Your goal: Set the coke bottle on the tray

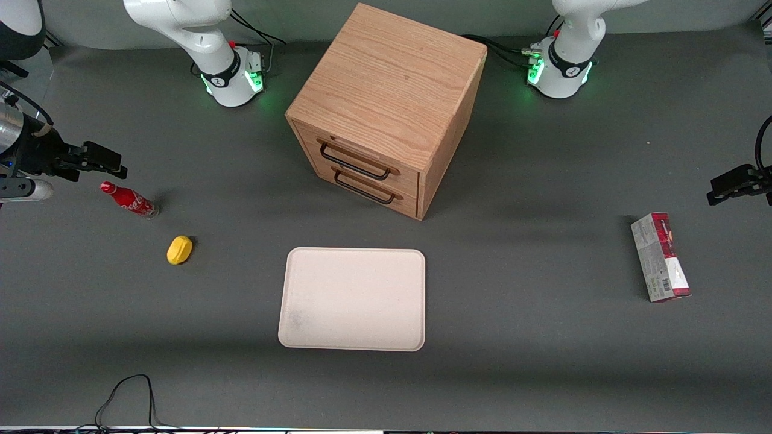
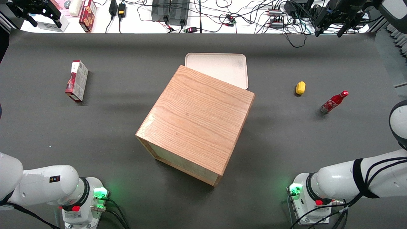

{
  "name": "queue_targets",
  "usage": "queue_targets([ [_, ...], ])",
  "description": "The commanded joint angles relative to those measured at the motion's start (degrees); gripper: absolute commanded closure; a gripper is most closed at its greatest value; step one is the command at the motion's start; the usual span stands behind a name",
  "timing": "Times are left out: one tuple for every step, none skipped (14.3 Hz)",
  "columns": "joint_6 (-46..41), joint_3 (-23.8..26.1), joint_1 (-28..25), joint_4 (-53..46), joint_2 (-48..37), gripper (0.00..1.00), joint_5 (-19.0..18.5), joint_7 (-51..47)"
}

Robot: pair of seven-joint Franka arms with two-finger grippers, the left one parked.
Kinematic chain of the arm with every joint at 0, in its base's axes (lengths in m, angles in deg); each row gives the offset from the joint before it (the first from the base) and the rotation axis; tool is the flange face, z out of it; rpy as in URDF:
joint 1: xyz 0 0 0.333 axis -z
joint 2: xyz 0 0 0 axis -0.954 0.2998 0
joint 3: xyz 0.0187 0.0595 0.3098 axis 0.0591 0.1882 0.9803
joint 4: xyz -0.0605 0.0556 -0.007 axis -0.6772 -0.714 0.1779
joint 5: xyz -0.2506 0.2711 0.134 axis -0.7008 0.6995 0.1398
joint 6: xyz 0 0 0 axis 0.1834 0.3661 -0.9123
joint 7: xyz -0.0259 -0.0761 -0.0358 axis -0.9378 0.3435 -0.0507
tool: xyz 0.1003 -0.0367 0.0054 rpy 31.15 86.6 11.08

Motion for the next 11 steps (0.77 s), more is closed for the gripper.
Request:
queue_targets([
  [-3.7,-0.9,-0.7,-2.7,0.6,0.0,0.8,0.0],
  [-3.8,-1.0,-0.7,-3.4,1.0,0.0,0.9,0.3],
  [-3.9,-1.0,-0.5,-3.7,1.0,0.0,0.8,0.7],
  [-3.9,-1.0,-0.6,-3.8,1.0,0.0,0.8,0.7],
  [-3.9,-1.0,-0.6,-3.8,1.0,0.0,0.8,0.7],
  [-3.9,-1.0,-0.6,-3.8,1.0,0.0,0.8,0.4],
  [-4.0,-1.0,-0.7,-3.8,1.0,0.0,0.8,-0.1],
  [-4.1,-1.0,-0.7,-3.7,0.9,0.0,0.8,-0.1],
  [-4.7,-1.1,-0.7,-3.7,0.8,0.0,0.7,-0.1],
  [-6.0,-1.1,-0.4,-3.5,0.5,0.0,0.7,0.3],
  [-6.7,-1.3,-0.2,-3.3,0.3,0.0,0.7,0.8],
])
